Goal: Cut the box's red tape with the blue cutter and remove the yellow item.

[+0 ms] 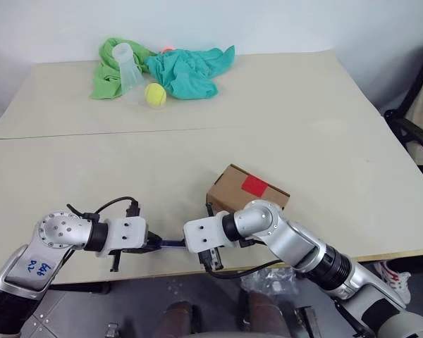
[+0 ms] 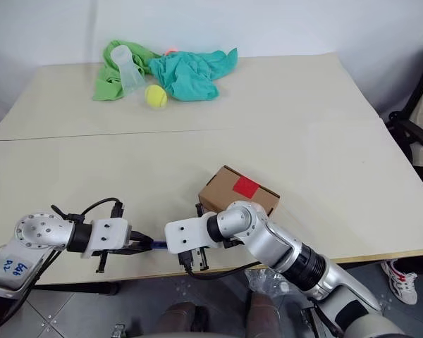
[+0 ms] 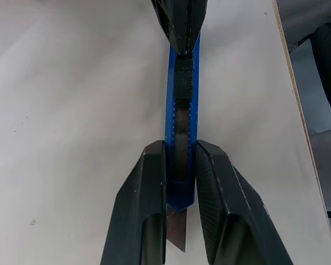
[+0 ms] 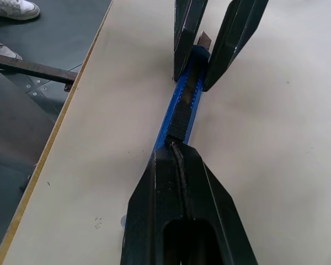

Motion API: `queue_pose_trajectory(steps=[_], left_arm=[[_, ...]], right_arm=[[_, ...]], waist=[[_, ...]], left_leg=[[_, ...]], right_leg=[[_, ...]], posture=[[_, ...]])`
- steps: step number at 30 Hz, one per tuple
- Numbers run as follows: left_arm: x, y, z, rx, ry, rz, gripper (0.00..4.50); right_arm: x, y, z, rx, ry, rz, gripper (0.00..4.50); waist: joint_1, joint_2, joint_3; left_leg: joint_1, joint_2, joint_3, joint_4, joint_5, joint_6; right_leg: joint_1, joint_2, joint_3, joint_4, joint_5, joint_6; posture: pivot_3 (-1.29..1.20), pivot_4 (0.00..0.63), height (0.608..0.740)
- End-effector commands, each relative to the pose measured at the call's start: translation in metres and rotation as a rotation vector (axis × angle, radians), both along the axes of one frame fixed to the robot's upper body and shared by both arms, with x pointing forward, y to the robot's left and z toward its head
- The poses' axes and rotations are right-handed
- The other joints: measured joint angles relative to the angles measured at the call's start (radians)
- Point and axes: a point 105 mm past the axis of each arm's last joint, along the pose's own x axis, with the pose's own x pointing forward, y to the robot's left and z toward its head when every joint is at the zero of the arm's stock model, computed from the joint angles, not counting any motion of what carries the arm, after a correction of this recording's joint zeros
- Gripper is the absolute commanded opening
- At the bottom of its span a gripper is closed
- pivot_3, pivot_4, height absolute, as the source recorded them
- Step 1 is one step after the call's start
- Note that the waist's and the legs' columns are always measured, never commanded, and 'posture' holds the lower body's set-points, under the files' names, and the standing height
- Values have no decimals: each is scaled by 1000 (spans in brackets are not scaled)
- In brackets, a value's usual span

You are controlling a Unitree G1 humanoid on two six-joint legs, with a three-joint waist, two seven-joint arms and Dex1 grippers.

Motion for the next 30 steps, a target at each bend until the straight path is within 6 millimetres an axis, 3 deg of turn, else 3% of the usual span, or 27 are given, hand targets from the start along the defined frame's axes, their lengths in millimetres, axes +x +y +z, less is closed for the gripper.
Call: queue_pose_trajectory(steps=[1,9,12,18,23,27,30], left_arm=[[-2,-4,-13,6,26,-5,437],[31,3,20,-184,-195,80,437],[51,7,46,-271,-357,109,437],[75,0,71,-337,-601,79,437],[92,-12,85,-366,-802,67,437],[101,-21,91,-383,-904,66,437],[103,-29,93,-407,-925,46,437]], right_arm=[[3,3,9,56,16,-21,31],[24,-45,76,332,215,-245,31],[37,-68,115,435,283,-339,595],[60,-83,142,453,494,-562,2631],[75,-85,159,471,605,-643,4311],[80,-79,172,511,675,-646,4466],[84,-74,169,502,679,-661,4466]], waist=[[1,0,0],[22,0,0],[21,0,0],[18,-1,0],[19,-1,0],[18,-1,0],[18,-1,0]], left_leg=[[0,0,0,0,0,0],[-1,0,0,0,0,0],[-5,1,-1,0,0,0],[-8,1,-1,0,0,0],[-11,-2,0,0,0,1],[-12,-2,1,0,0,2],[-12,-2,2,0,0,2]], right_leg=[[0,0,0,0,0,0],[-1,0,0,0,0,0],[-4,0,-1,0,0,0],[-7,0,-4,0,0,0],[-11,-1,-5,1,0,0],[-11,-1,-9,1,0,0],[-11,-1,-9,1,0,0]], posture=[[0,150,740],[0,150,740],[0,150,740],[0,150,740],[0,150,740],[0,150,740],[0,150,740]])
